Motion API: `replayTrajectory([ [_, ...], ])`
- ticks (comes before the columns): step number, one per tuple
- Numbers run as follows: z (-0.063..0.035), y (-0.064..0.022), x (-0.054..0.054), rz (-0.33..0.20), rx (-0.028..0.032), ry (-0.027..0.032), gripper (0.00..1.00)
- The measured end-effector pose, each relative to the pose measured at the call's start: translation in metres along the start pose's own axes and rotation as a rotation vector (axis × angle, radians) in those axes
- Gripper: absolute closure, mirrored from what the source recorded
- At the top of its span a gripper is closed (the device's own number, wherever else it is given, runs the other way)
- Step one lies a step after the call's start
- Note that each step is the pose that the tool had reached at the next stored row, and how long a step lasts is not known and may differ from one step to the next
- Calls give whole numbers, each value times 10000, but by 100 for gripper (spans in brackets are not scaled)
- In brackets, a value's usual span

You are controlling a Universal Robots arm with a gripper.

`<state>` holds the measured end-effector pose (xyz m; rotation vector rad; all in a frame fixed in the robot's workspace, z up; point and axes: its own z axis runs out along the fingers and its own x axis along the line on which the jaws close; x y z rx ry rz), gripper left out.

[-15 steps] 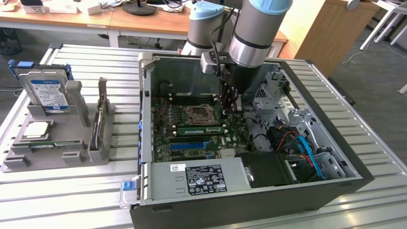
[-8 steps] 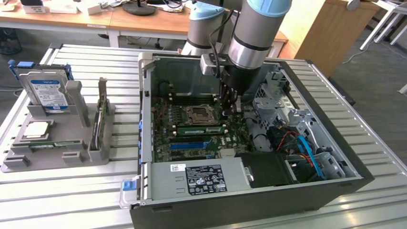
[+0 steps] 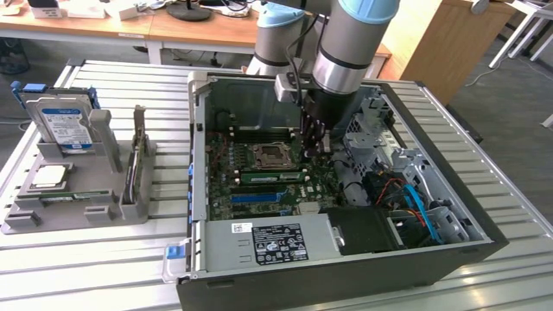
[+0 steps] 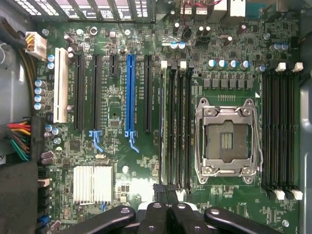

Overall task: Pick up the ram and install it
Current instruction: 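Press down the ram until it locks into place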

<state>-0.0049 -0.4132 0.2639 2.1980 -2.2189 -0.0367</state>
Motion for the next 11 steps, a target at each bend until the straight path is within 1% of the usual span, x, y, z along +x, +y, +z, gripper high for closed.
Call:
replayTrajectory([
  [5, 0, -50, 2, 0, -1, 1, 89],
  [11, 1, -57, 3, 1, -1, 1, 89],
])
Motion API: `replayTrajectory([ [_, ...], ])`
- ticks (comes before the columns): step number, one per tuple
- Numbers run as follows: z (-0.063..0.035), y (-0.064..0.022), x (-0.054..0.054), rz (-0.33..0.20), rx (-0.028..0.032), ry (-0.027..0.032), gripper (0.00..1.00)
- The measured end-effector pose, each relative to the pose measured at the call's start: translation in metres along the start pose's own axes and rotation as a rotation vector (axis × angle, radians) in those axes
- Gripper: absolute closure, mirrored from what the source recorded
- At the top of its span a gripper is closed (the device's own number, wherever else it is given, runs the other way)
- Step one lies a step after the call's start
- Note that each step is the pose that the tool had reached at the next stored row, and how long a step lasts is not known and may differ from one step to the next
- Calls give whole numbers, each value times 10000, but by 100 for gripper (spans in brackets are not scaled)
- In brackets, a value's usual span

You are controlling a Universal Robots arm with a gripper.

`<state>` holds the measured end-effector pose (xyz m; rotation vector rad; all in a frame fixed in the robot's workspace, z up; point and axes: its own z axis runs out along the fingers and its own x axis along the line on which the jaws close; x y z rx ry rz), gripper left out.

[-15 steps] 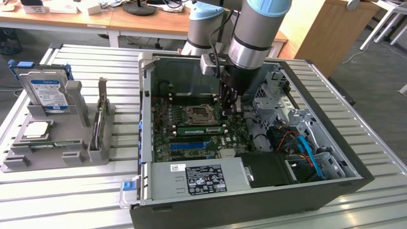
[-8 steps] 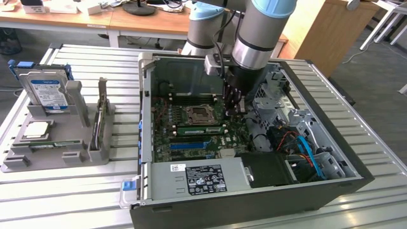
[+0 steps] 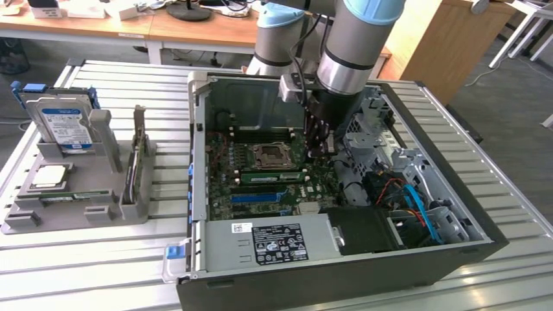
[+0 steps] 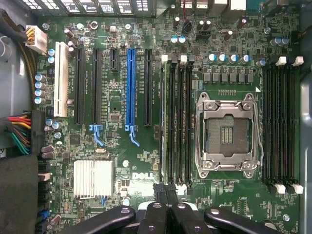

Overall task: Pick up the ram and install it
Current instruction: 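Press down the ram until it locks into place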

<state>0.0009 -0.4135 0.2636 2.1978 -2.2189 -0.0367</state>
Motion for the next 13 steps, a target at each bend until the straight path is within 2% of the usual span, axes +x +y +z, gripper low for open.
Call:
replayTrajectory([
  [5, 26, -1, 0, -1, 3, 0, 89],
  [13, 129, -4, 1, -1, 19, -1, 89],
])
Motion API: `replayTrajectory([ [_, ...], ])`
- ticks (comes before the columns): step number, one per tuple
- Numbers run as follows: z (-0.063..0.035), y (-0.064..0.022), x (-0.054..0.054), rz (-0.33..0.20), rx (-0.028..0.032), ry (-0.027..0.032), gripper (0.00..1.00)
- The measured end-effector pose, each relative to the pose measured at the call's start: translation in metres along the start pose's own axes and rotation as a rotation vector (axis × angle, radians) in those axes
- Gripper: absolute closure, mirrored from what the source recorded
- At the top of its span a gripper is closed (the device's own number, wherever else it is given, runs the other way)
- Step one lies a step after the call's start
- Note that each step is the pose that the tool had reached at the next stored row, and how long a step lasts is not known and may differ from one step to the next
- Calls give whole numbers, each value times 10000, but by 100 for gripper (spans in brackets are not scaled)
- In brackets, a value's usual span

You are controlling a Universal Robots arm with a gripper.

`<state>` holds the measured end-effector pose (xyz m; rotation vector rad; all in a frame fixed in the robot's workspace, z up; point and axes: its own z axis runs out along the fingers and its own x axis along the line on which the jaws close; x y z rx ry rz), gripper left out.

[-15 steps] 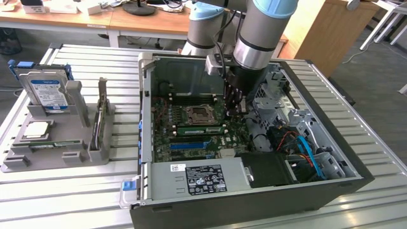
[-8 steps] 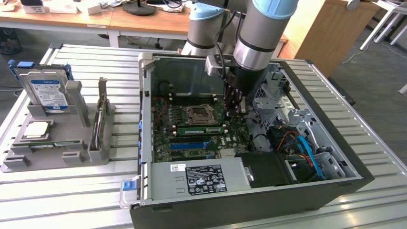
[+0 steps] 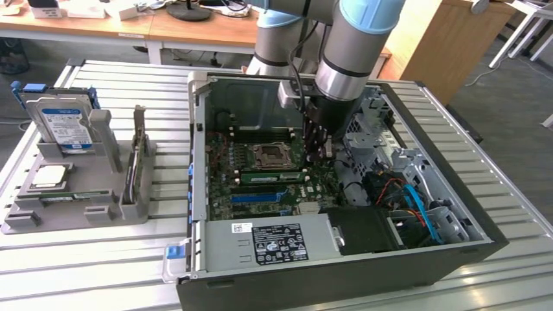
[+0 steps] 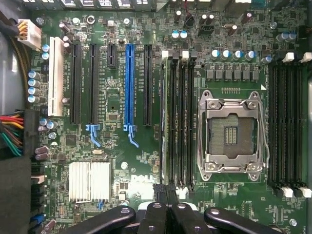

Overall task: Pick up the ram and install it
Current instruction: 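Press down the ram until it locks into place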

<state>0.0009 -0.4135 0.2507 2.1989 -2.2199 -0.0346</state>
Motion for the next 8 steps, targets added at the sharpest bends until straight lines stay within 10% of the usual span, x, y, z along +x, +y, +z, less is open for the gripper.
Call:
replayTrajectory([
  [8, 46, -1, 0, 0, 4, 2, 89],
])
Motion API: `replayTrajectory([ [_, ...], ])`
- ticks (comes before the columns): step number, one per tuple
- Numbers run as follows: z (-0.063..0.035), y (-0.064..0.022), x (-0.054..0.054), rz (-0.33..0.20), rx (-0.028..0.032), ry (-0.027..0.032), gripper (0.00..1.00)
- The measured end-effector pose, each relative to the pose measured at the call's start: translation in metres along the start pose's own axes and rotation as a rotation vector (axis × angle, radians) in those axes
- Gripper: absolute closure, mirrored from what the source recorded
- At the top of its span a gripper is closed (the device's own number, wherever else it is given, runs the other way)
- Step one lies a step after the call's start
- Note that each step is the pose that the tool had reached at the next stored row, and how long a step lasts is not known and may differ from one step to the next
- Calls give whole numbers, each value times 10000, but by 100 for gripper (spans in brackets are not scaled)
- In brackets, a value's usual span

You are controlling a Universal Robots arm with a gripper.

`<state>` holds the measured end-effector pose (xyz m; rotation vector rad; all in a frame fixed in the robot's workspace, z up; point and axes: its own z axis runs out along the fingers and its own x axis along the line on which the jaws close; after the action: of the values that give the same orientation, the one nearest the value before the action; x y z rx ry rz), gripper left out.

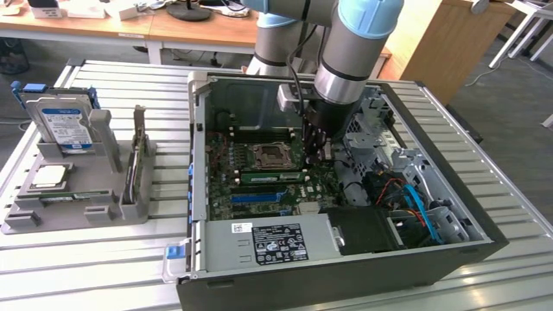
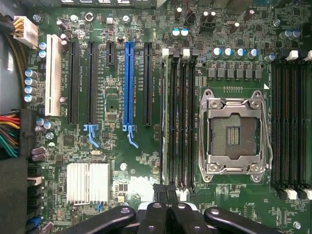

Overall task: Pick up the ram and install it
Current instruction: 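Press down the ram until it locks into place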

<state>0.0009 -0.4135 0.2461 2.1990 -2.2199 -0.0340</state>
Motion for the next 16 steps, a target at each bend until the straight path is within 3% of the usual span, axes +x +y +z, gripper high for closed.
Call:
replayTrajectory([
  [16, 54, -2, -16, 0, 17, -3, 89],
])
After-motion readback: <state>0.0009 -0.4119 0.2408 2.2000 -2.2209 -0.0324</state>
